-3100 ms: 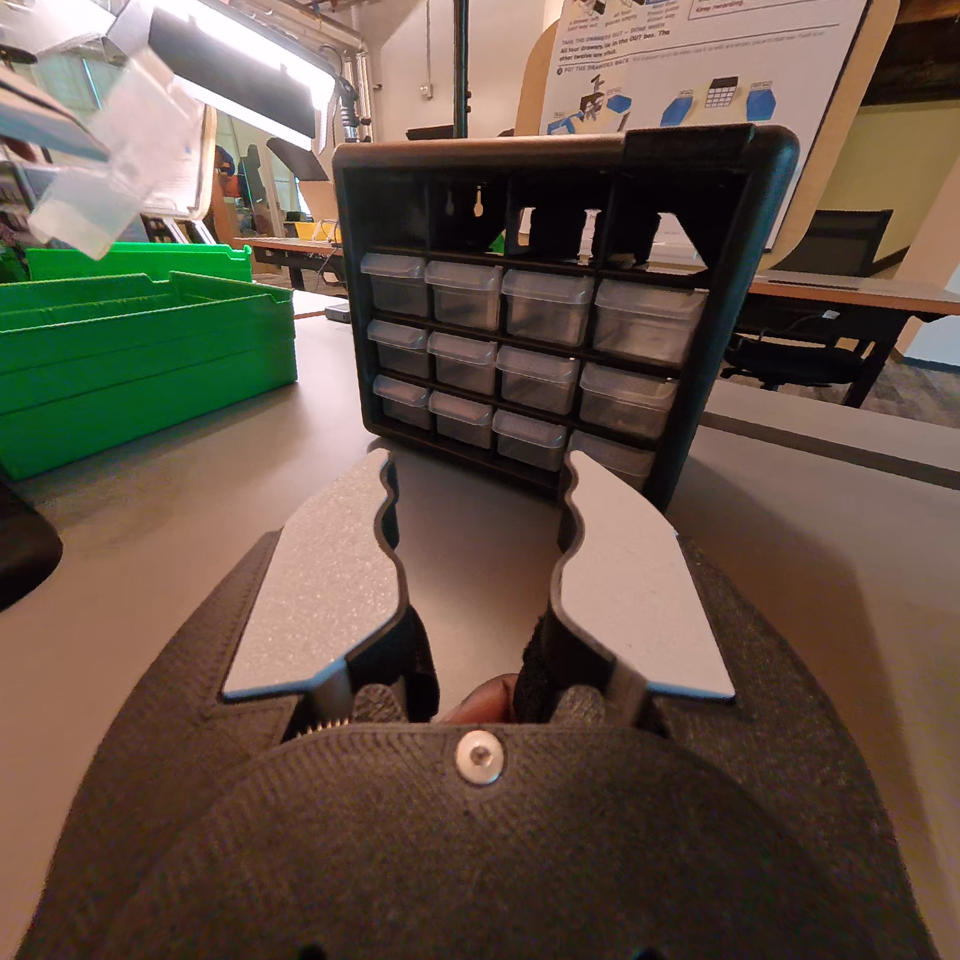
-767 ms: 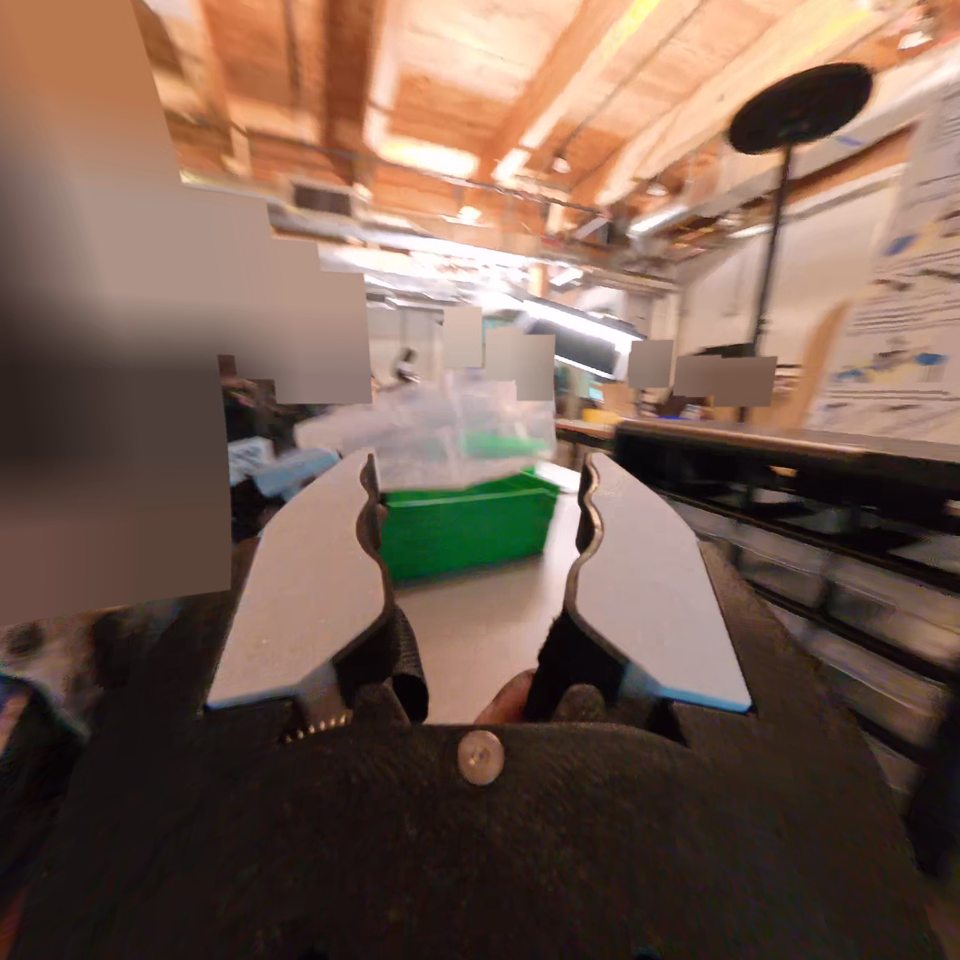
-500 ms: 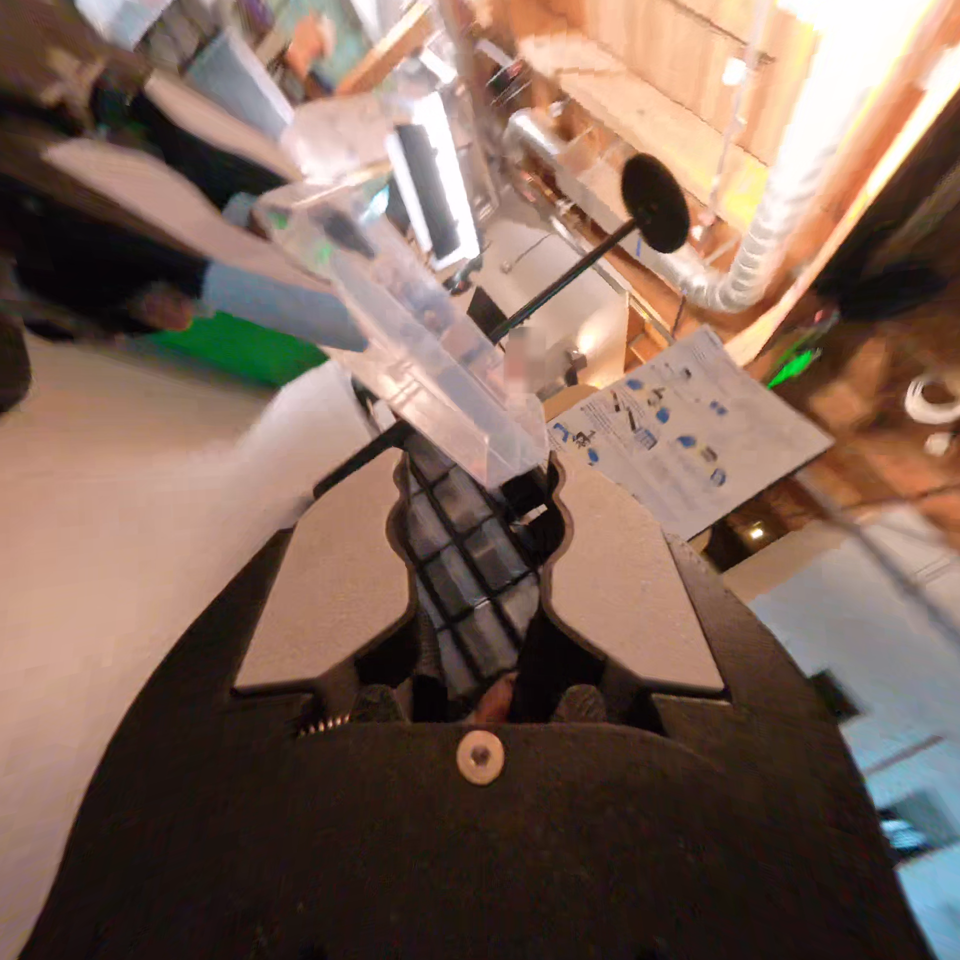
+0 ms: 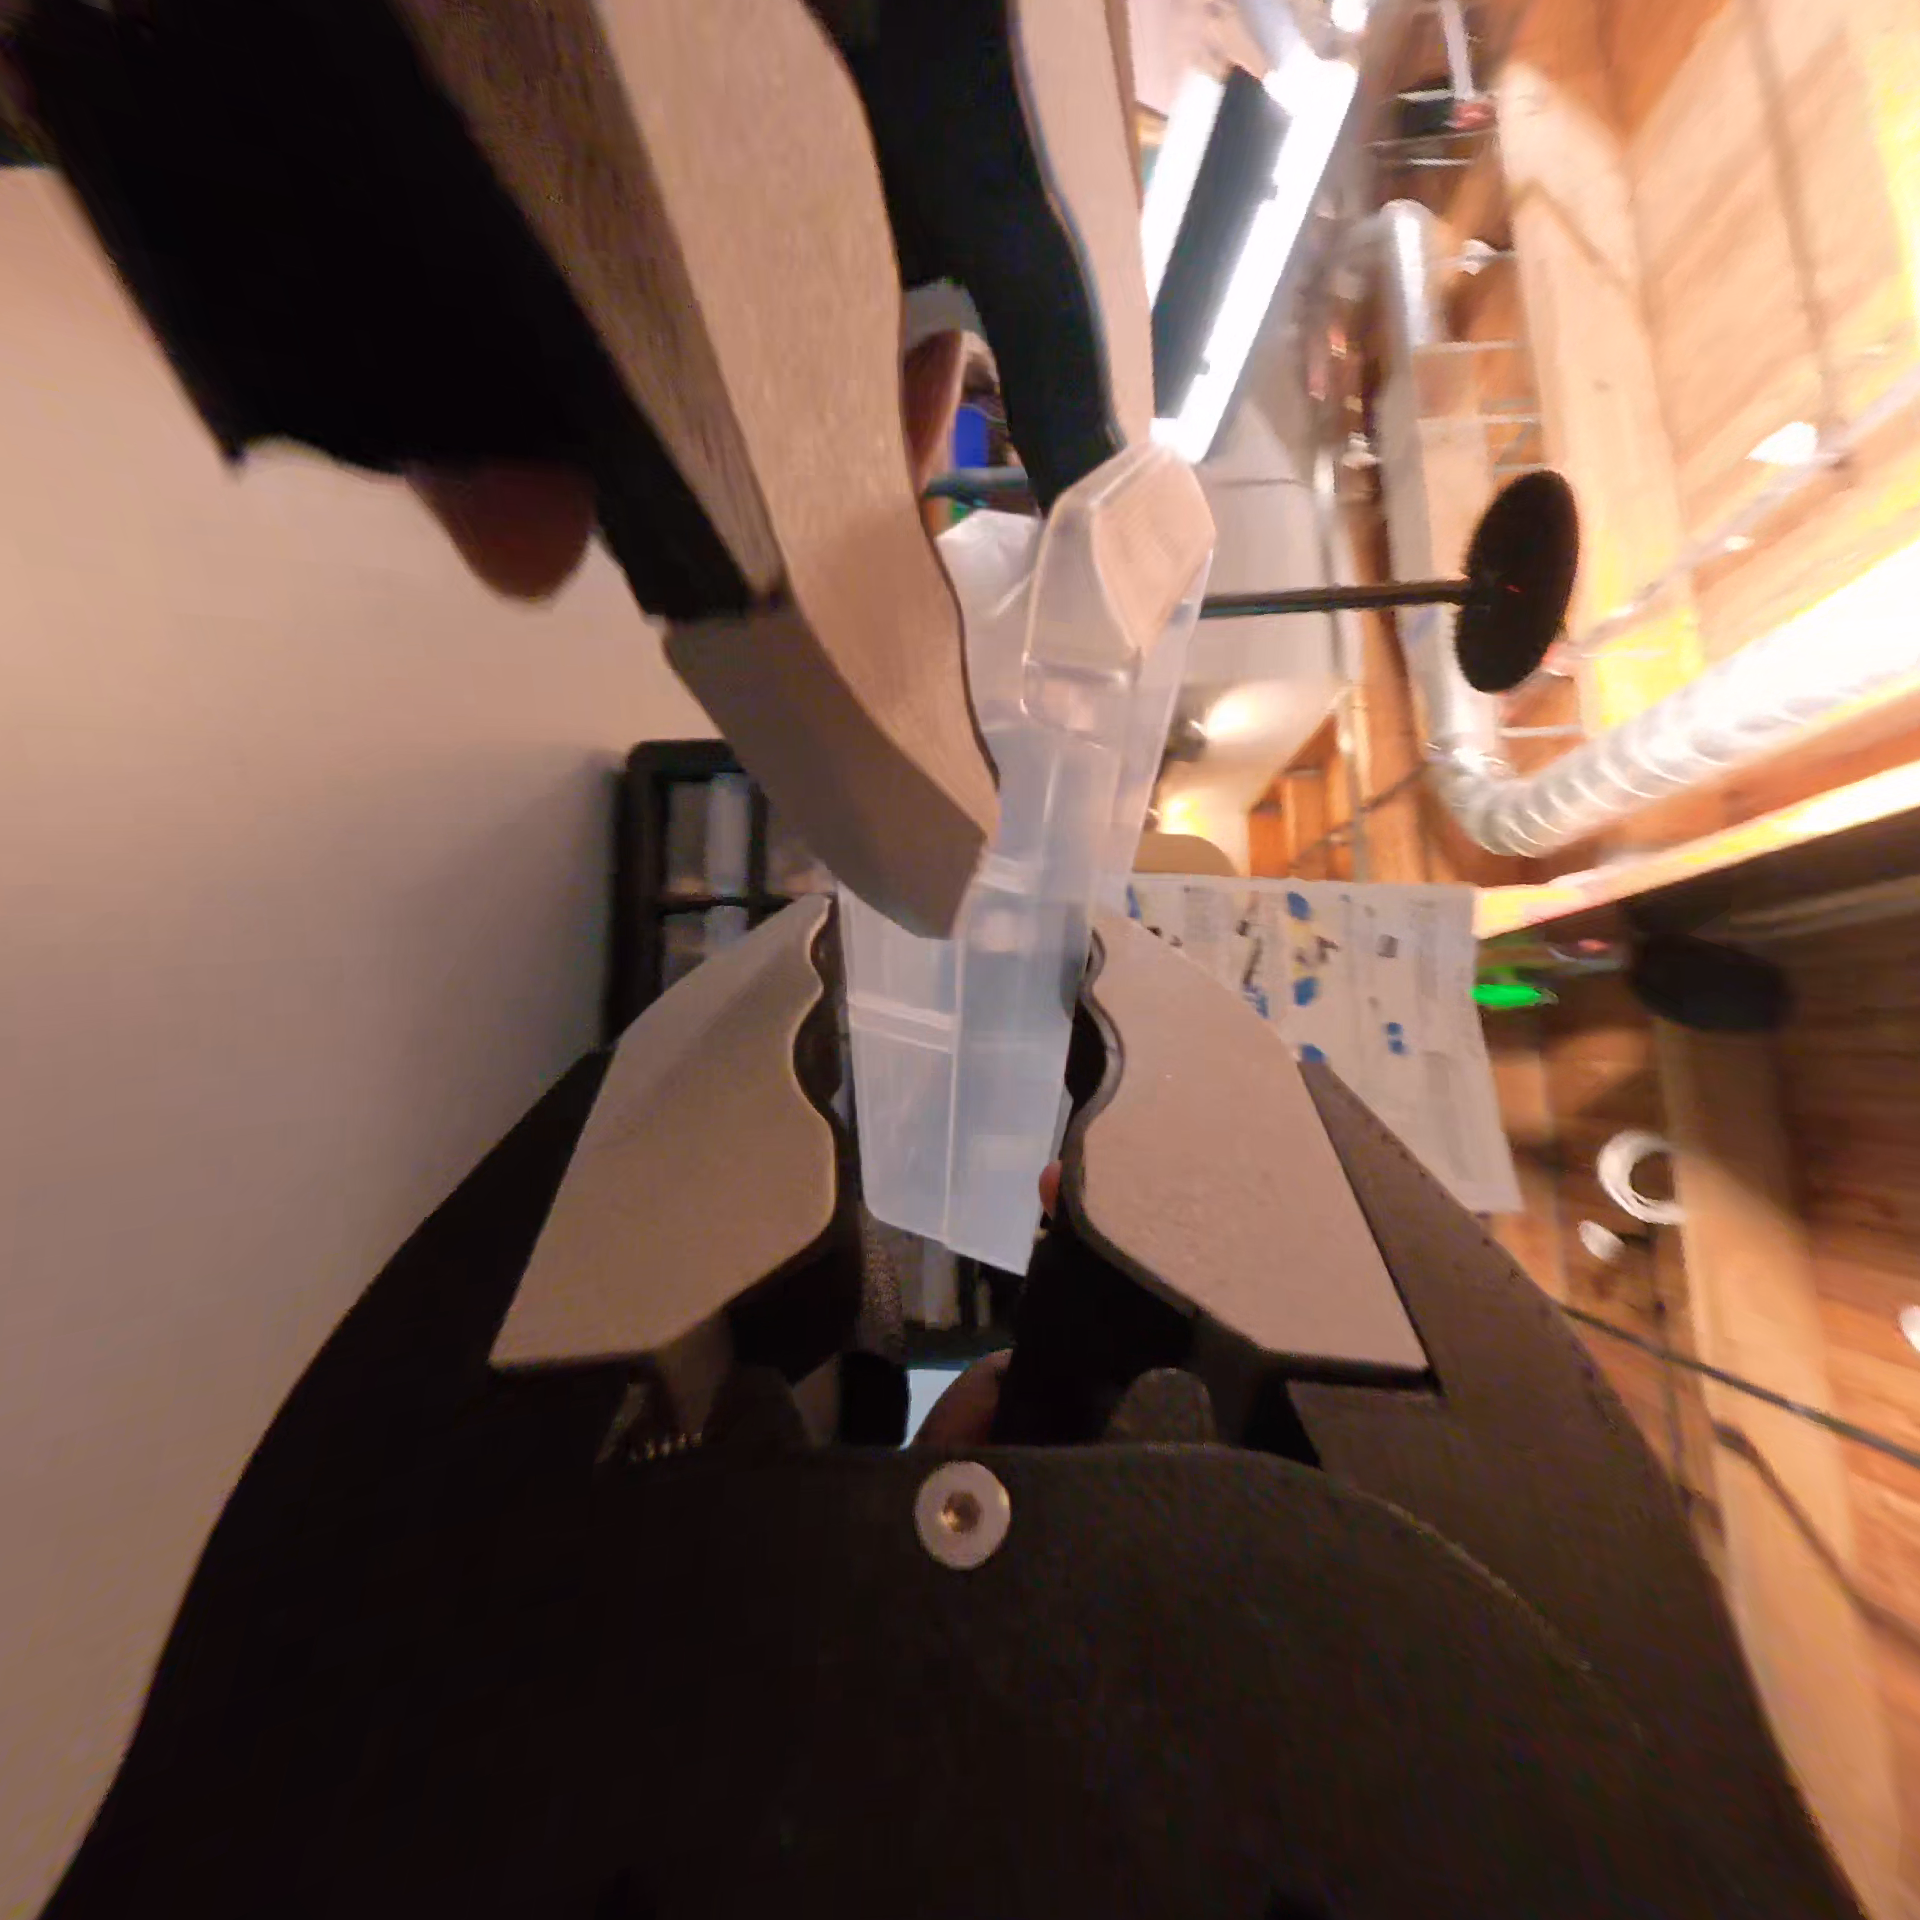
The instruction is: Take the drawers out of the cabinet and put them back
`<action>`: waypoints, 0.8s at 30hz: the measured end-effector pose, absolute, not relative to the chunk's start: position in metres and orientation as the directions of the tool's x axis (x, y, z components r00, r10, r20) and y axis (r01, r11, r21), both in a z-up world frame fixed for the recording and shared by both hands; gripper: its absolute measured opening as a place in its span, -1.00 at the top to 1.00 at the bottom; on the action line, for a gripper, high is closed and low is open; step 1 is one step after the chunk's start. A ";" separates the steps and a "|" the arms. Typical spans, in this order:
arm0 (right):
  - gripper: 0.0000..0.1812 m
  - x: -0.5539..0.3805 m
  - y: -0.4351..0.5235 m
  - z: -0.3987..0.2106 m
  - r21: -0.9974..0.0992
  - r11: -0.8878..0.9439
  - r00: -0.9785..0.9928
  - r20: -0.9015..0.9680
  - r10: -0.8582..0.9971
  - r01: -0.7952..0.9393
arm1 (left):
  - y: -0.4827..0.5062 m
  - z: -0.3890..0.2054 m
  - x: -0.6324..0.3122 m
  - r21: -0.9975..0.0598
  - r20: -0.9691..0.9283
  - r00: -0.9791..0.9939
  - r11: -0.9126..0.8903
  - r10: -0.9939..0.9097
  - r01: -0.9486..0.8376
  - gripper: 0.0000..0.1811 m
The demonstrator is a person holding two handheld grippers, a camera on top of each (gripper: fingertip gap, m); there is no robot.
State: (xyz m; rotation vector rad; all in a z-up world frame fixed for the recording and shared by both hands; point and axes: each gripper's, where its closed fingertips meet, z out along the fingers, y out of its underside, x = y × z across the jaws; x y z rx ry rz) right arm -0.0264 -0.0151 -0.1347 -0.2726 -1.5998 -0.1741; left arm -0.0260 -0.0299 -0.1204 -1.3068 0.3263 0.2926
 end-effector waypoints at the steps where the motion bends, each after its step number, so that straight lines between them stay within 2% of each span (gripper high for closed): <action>1: 0.56 -0.023 -0.014 -0.135 -0.060 0.961 -0.063 0.995 0.080 0.269 | -0.031 -0.122 -0.022 -0.892 -0.400 0.916 0.241 -0.030 -0.382 0.26; 3: 0.56 -0.019 -0.014 -0.135 -0.069 0.970 -0.124 0.987 0.100 0.232 | -0.034 -0.124 -0.016 -0.881 -0.435 0.895 0.254 -0.101 -0.400 0.24; 5: 0.56 -0.015 -0.014 -0.132 -0.059 0.976 -0.148 0.985 0.091 0.207 | -0.036 -0.125 -0.014 -0.840 -0.512 0.854 0.259 -0.093 -0.476 0.22; 8: 0.56 -0.011 -0.015 -0.126 -0.063 0.981 -0.158 0.983 0.093 0.183 | -0.045 -0.121 -0.011 -0.710 -0.675 0.737 0.308 -0.039 -0.634 0.17; 11: 0.56 -0.007 -0.008 -0.126 -0.069 0.978 -0.193 0.975 0.108 0.198 | -0.053 -0.110 -0.024 -0.516 -0.826 0.558 0.297 0.074 -0.803 0.05; 13: 0.56 -0.005 -0.003 -0.127 -0.063 0.976 -0.229 0.967 0.112 0.209 | -0.054 -0.105 -0.028 -0.349 -0.914 0.387 0.256 0.118 -0.902 0.01; 17: 0.56 -0.011 0.002 -0.133 -0.025 0.975 -0.312 0.945 0.095 0.221 | -0.040 -0.109 -0.019 -0.031 -0.990 0.054 0.169 0.128 -0.985 -0.01; 19: 0.56 -0.016 0.001 -0.133 -0.017 0.978 -0.327 0.941 0.085 0.206 | -0.031 -0.115 -0.016 0.051 -0.993 -0.035 0.143 0.112 -0.988 0.15; 21: 0.56 -0.019 -0.001 -0.133 -0.029 0.983 -0.332 0.939 0.089 0.179 | -0.024 -0.117 -0.020 0.073 -0.992 -0.062 0.099 0.111 -0.992 0.45; 24: 0.56 -0.024 0.002 -0.132 -0.039 0.987 -0.309 0.947 0.087 0.158 | -0.024 -0.116 -0.024 0.057 -0.994 -0.052 0.056 0.095 -0.997 0.47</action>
